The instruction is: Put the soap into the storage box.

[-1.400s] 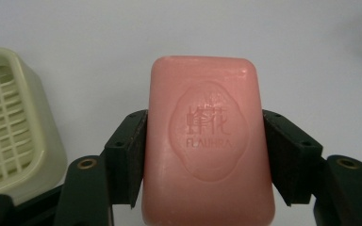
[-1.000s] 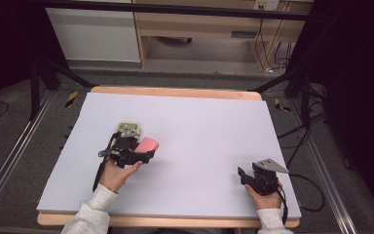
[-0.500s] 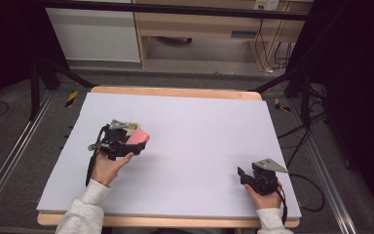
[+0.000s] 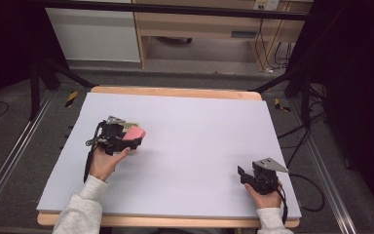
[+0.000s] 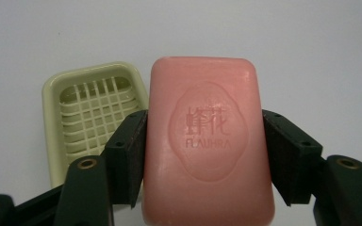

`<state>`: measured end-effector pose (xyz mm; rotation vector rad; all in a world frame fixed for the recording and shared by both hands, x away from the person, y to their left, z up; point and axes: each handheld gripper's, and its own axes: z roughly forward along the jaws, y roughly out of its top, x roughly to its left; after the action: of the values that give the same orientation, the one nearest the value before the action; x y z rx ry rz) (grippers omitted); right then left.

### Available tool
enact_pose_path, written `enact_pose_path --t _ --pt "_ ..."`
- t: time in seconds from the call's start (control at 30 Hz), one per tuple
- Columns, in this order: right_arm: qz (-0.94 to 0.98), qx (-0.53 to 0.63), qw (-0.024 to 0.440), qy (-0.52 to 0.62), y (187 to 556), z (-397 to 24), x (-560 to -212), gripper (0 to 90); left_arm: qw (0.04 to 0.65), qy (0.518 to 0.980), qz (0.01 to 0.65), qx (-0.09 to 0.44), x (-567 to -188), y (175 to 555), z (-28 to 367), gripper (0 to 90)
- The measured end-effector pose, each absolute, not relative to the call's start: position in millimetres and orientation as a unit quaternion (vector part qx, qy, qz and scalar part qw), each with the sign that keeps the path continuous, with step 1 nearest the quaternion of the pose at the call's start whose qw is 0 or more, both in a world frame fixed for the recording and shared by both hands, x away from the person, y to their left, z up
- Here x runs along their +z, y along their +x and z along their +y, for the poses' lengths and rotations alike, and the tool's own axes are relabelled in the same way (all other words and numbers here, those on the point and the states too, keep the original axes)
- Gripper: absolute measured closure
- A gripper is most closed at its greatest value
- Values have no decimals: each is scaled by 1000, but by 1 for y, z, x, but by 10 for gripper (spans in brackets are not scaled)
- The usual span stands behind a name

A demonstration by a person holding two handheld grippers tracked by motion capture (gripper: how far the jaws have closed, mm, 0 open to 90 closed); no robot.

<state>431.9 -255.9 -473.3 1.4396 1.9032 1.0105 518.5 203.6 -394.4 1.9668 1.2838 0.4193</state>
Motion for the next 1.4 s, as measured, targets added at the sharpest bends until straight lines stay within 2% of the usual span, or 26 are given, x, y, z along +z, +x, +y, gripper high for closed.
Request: enact_pose_path --t 0.7,1.4 --pt "708 372 276 533 435 -254 -474 377 355 753 528 169 -402 540 223 371" --pt "709 374 276 530 441 -249 -472 376 342 733 560 179 -424 564 231 371"
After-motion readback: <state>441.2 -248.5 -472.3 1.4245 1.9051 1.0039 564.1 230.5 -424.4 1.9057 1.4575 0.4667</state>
